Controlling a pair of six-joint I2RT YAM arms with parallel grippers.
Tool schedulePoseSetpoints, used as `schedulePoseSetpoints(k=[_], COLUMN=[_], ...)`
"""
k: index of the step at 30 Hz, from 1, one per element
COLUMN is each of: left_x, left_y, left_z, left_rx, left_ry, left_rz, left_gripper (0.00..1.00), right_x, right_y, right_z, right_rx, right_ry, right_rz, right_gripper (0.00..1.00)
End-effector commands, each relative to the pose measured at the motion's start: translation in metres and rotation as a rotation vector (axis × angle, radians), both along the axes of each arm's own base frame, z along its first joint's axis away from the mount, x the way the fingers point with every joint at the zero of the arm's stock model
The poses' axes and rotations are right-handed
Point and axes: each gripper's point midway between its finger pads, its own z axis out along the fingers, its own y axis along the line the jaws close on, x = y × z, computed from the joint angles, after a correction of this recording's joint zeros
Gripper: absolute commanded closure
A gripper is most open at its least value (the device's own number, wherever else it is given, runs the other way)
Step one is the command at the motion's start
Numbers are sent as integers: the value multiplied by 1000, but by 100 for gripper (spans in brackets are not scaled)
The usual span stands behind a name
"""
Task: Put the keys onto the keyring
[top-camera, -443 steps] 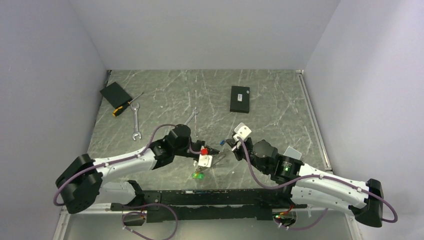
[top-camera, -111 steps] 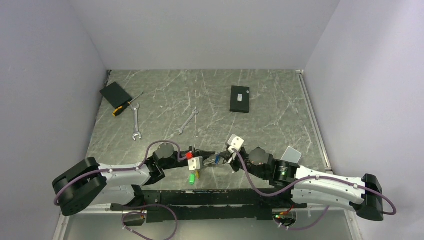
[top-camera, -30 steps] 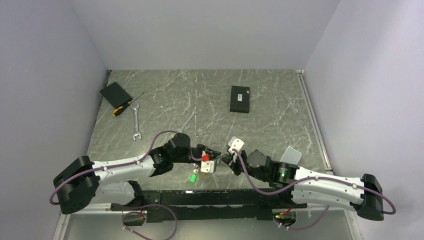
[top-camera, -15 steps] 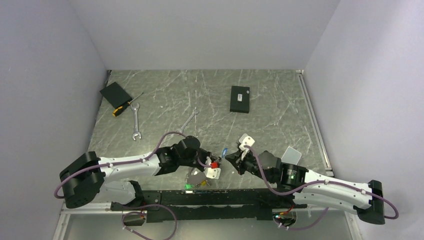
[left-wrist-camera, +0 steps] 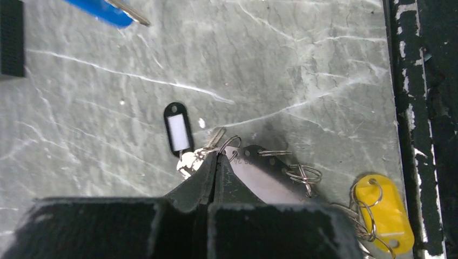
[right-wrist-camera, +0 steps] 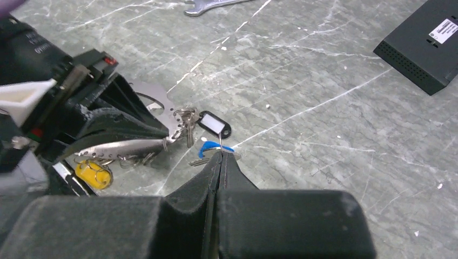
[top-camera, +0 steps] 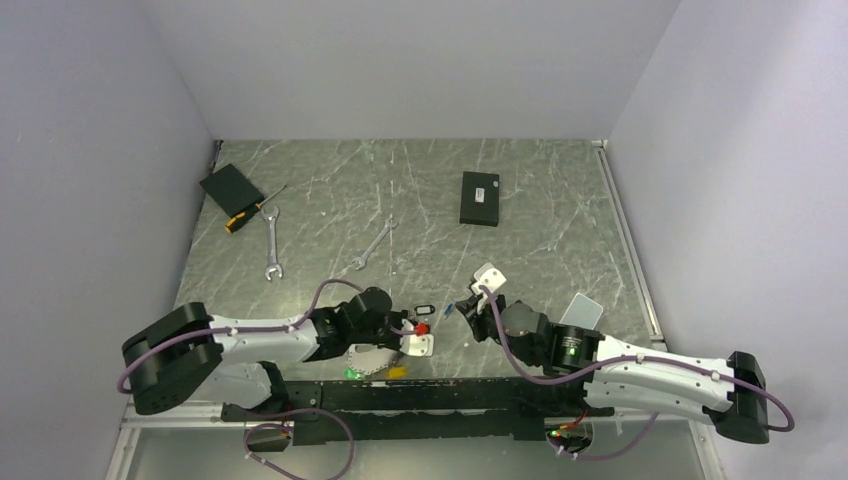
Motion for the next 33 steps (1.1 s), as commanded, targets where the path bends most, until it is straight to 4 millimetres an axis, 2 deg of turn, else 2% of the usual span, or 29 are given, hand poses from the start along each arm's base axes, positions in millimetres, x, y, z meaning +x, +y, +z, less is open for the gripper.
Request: schedulePoseSetpoints(k=[1,2,4,8,15,23,29,33], left_x=[2,3,3,-3,1,3,11,11], left_y=[-14,-13,-12,-10,-5,-10,-17,-18], left_z=[2,0,-5,-15,-14,-10,2,-1], left_rx=[-115,-119,-130,-132,-132,-117,-144,-130], left_ry=[65,72,88,113,100,125,147,170], left_rz=[86,99,122,115,144,160,214,236], left_gripper=[99,97,84,78,78,79,79,80], right_x=[8,8,8,8,6,5,5,5], right_y=[6,5,4,1,-1,1,-1,-1], right_z=[18,17,16,14,7,3,-1,-1], right_rx=[63,61,61,61,60,58,52,52], right_ry=[-50,-51,-52,-57,-43,-35,-32,-35], right_rz=[-25,-25,-27,-35,-34,-30,-30,-32], right_gripper=[100,100,100,100,100,100,100,100])
